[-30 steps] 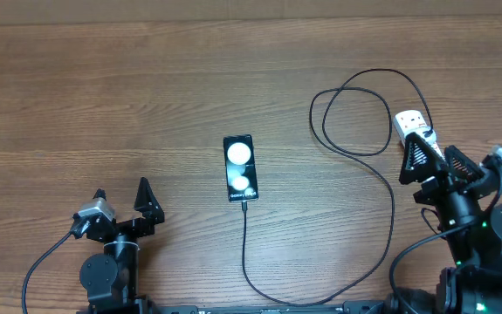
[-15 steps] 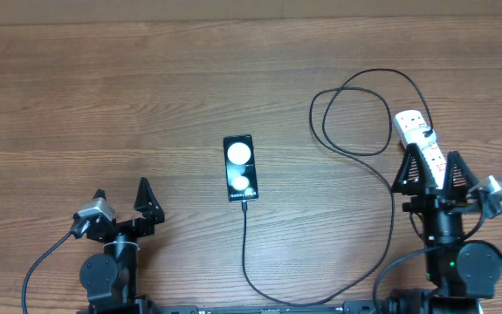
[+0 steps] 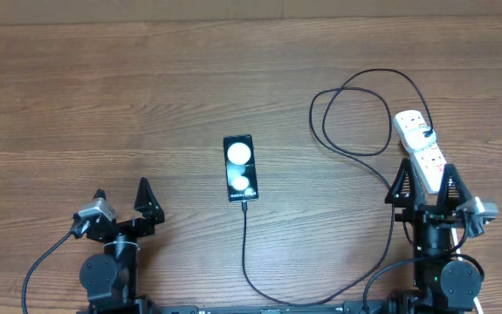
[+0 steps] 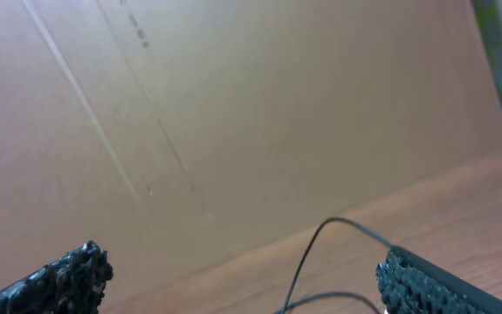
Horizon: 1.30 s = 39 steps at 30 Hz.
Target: Plug charger to phone and switch on socket
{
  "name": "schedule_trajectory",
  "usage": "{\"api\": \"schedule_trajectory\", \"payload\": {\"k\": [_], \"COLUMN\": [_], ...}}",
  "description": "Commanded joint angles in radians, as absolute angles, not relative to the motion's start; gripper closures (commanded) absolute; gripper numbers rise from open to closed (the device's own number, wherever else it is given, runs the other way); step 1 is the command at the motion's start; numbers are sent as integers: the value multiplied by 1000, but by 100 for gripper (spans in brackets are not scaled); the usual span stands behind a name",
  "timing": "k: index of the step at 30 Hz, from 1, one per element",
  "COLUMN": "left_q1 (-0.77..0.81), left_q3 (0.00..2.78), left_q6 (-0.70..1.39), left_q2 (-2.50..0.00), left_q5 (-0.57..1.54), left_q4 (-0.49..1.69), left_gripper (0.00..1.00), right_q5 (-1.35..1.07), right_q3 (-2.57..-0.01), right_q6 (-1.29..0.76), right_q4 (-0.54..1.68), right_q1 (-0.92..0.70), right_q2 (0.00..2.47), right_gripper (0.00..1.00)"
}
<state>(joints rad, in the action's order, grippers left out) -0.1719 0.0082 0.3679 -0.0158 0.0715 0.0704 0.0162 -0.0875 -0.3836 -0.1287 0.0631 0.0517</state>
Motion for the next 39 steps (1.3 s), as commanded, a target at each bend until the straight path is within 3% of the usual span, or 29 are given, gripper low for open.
{"api": "schedule_trajectory", "payload": {"k": [1, 14, 21, 39], "left_q1": [-176, -176, -176, -176], "left_q3": [5, 5, 5, 5], "left_q6": [374, 374, 374, 374], "left_q2": [-9, -9, -9, -9], "left_q5": [71, 71, 71, 71], "left_q4": [73, 73, 73, 73], "left_gripper": [0, 0, 1, 0], "right_q5": [33, 32, 22, 22], "right_q3": [-72, -8, -8, -8], "right_q6": [-333, -233, -124, -123], "right_q4": [-95, 83, 82, 82], "right_q1": [61, 61, 61, 60], "right_q2": [2, 3, 3, 3], "right_gripper": [0, 0, 0, 0]}}
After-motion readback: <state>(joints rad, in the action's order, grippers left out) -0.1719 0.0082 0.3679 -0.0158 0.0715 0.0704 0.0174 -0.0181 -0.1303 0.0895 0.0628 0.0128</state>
